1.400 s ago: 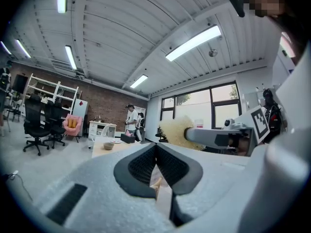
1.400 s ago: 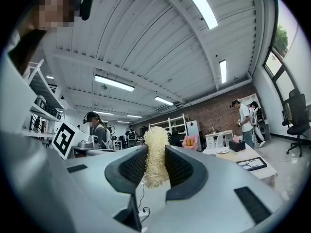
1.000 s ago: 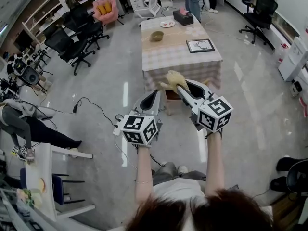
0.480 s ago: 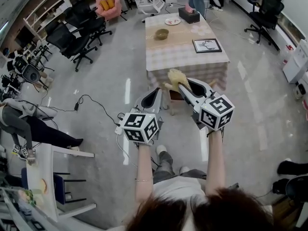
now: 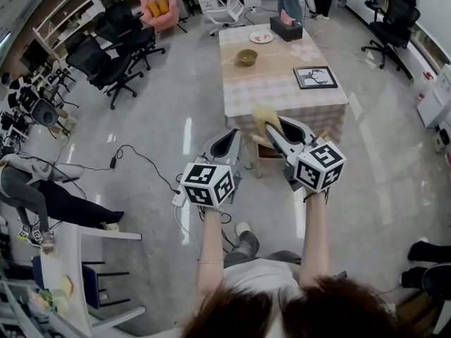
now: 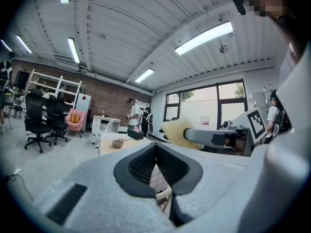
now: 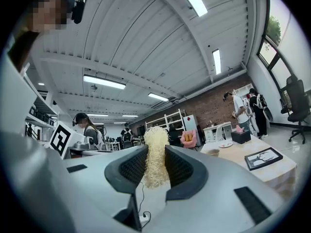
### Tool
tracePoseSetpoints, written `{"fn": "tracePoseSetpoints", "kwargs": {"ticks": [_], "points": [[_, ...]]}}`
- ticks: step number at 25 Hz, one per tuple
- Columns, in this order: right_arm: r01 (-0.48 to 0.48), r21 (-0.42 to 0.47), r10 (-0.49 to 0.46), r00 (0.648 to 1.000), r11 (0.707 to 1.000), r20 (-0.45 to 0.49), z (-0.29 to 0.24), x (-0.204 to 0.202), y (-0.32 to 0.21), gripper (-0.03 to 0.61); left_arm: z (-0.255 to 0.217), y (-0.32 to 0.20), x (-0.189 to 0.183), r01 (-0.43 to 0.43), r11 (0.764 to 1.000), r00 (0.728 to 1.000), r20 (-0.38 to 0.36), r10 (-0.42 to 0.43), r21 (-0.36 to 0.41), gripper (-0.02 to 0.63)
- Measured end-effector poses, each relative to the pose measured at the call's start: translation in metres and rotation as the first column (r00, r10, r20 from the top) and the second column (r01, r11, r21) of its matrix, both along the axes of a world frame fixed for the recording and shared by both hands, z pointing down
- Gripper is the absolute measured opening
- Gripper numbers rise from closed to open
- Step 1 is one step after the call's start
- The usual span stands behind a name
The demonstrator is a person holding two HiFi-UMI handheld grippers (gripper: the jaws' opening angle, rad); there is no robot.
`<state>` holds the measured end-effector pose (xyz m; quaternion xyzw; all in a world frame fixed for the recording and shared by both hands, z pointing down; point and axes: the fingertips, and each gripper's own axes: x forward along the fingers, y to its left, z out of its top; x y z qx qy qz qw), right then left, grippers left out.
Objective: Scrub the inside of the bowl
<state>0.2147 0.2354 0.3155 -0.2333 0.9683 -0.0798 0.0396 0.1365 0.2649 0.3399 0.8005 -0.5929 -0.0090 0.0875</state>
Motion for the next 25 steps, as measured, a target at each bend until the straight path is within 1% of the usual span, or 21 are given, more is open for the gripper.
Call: {"fn": "tracePoseSetpoints", "kwargs": {"ticks": [6,13,20,25], "points": [[-0.011,0.001,0.011,1.000,1.000,-0.016,-0.002,-0.034,-0.023,0.100,-0.002,-0.023,-0.034,-0.011,1.000,1.000,-0.004,0.011,-0.006,0.011],[-0.027,-0.007,0.027,0.999,1.000,-0.034,0.007,-0.072,-0.044,0.100,0.005,-0.045,-0.078,-0.010,1.000,0.999,-0.031,0.009,-0.013,0.011],[-0.074,-0.027,0.073,0.997,0.997,-0.019,0.017,-0.091,-0.067,0.100,0.014,-0.069,-0.095,-0.059,0.998,0.998,-0.027,0.058,-0.020,0.011],[-0.095,-0.029,0.095,0.995,0.995,-0.024,0.026,-0.101,-0.075,0.100,0.025,-0.078,-0.107,-0.077,0.997,0.997,-0.034,0.076,-0.026,0.011]]}}
